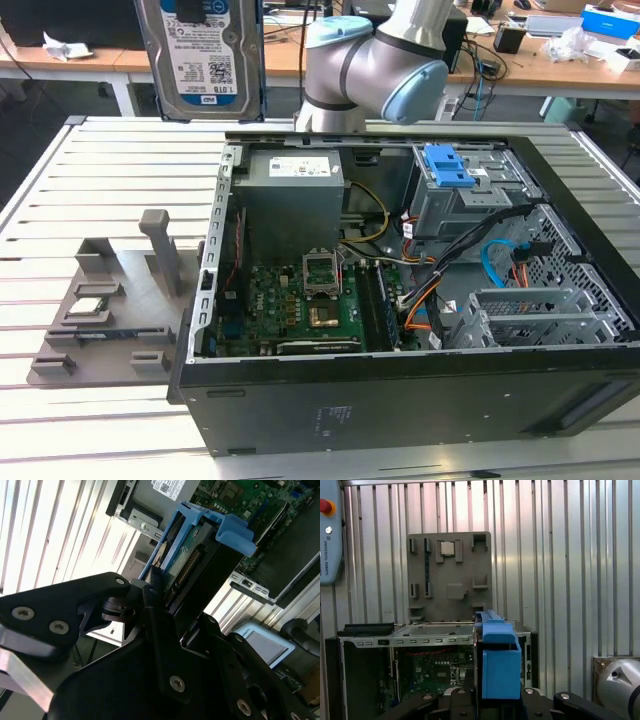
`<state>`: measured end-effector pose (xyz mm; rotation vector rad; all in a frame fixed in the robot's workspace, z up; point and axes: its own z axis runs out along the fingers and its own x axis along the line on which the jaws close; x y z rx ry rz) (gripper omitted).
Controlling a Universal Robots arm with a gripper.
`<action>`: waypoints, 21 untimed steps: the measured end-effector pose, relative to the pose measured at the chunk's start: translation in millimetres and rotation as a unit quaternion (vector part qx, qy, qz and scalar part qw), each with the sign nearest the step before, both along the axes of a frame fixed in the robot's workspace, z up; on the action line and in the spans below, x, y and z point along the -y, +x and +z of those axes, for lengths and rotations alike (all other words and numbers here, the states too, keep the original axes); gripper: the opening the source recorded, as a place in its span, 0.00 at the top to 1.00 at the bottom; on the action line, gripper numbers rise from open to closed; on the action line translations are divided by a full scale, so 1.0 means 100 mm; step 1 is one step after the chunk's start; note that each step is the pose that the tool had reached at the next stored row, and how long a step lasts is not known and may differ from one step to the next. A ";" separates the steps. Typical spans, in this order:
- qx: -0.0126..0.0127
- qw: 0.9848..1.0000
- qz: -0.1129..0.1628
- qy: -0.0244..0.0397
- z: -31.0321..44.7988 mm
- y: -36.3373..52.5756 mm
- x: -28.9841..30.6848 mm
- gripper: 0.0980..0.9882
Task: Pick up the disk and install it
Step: 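Pick up the disk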
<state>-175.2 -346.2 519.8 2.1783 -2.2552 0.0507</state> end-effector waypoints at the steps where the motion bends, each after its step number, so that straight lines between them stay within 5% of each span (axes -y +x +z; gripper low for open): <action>1: 0.000 1.000 0.000 0.000 0.000 0.045 -0.001 0.71; 12: 0.000 1.000 0.000 0.000 0.000 0.417 -0.003 0.71; 21: 0.000 1.000 0.000 0.000 0.000 0.837 -0.005 0.71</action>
